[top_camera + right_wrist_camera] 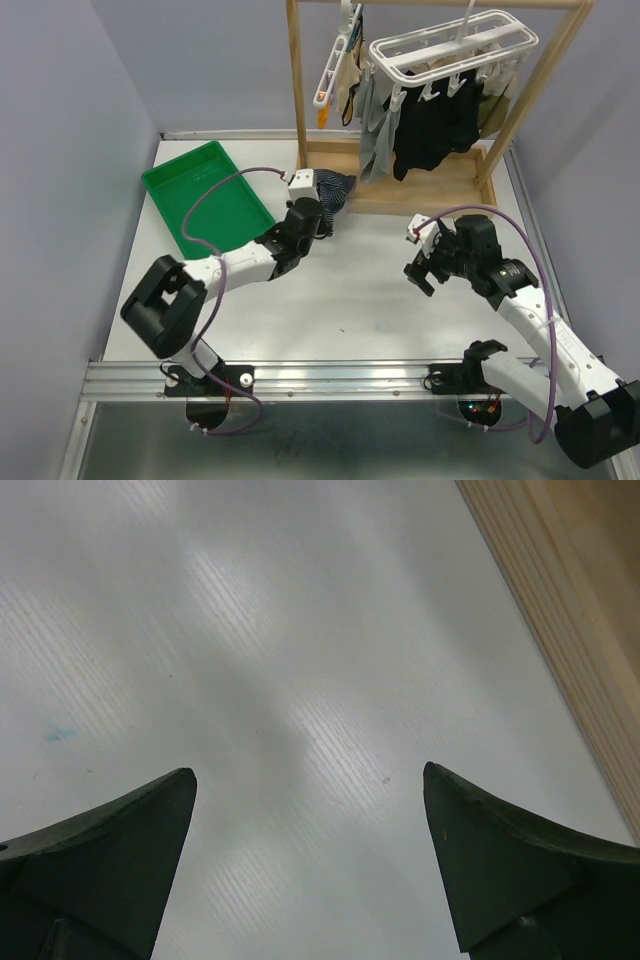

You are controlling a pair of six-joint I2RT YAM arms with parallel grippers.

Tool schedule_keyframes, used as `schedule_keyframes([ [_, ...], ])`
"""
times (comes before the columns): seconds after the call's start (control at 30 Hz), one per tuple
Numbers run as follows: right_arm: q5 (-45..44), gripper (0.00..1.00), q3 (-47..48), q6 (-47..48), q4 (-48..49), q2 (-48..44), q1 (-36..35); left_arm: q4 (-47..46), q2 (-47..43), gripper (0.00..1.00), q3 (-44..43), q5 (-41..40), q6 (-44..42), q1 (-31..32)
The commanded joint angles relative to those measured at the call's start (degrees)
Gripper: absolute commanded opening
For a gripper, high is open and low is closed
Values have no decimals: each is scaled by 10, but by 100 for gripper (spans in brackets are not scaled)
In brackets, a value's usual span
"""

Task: Remove the underwear clipped to the hanger
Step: Pick up the underwear from the center of the board, then place the underwear in the bin.

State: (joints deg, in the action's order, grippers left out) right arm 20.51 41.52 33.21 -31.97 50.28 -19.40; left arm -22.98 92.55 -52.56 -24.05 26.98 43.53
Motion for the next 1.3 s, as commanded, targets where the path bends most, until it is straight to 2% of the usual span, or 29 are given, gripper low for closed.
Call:
schedule_keyframes([
  [0.0, -2, 100, -11, -1, 25, -7, 5, -36, -116, 0, 40, -20, -38, 2],
  [0.1, -2, 100, -13, 0, 25, -9, 6, -29, -187, 0, 70, -47, -54, 1],
  [0.33, -1, 100, -12, 0, 25, -11, 5, 30, -327, 0, 68, -117, -100, -19],
  [0.53, -1, 100, -12, 0, 25, -12, 6, 77, -395, 0, 46, -118, -134, -100],
  [0.87, -1, 100, -13, 0, 25, -11, 7, 126, -394, 0, -51, -105, -199, -207],
  [1.1, -2, 100, -12, 0, 24, -12, 8, 146, -367, 0, -107, -63, -221, -276],
  [1.27, -1, 100, -12, 0, 25, -15, 7, 155, -339, 0, -116, 3, -208, -319],
])
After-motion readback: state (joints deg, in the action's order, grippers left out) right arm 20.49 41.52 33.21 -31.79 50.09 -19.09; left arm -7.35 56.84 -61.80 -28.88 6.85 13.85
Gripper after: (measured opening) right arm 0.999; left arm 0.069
